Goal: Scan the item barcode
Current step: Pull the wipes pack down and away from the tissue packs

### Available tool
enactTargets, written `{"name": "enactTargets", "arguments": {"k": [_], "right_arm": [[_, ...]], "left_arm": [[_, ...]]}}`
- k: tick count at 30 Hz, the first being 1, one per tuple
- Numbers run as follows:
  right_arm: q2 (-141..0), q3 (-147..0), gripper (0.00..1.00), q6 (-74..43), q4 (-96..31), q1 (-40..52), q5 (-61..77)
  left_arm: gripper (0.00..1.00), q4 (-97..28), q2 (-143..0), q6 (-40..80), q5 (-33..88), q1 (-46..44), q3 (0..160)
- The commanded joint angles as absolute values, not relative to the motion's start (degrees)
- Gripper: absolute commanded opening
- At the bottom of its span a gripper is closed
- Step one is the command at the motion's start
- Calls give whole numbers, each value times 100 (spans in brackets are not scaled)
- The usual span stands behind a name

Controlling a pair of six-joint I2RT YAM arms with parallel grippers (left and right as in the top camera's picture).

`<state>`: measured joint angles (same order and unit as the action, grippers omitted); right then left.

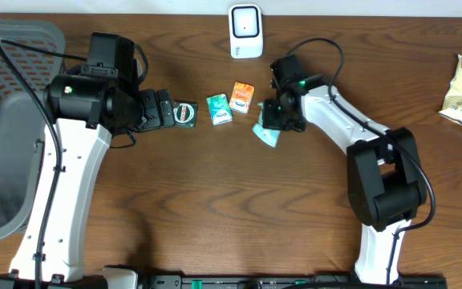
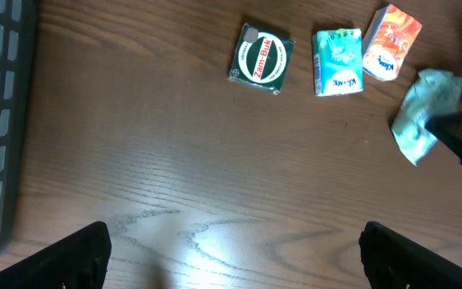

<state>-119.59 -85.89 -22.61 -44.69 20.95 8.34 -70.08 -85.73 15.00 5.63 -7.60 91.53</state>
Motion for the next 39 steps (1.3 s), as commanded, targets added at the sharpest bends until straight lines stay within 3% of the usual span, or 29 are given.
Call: {"name": "enactTargets", "arguments": {"k": [1, 5, 14, 32, 39], "right_arm": [[-11883, -8549, 1, -1337, -4958, 2005, 589], [-11426, -8678, 1, -1011, -5142, 1990, 486], [-11104, -8713, 1, -1973, -4619, 1879, 207], [-12385, -8715, 1, -2226, -4073, 2147, 209], [-12114, -9640, 1, -1988, -4851, 2078, 207]], "left_arm": [[97, -7008, -8573, 1485, 530, -746, 9168], [98, -7008, -8573, 1485, 530, -746, 9168], [98, -7008, -8573, 1485, 530, -746, 9168], [98, -7008, -8573, 1485, 530, -746, 9168], [98, -7008, -8573, 1485, 530, -746, 9168]]}}
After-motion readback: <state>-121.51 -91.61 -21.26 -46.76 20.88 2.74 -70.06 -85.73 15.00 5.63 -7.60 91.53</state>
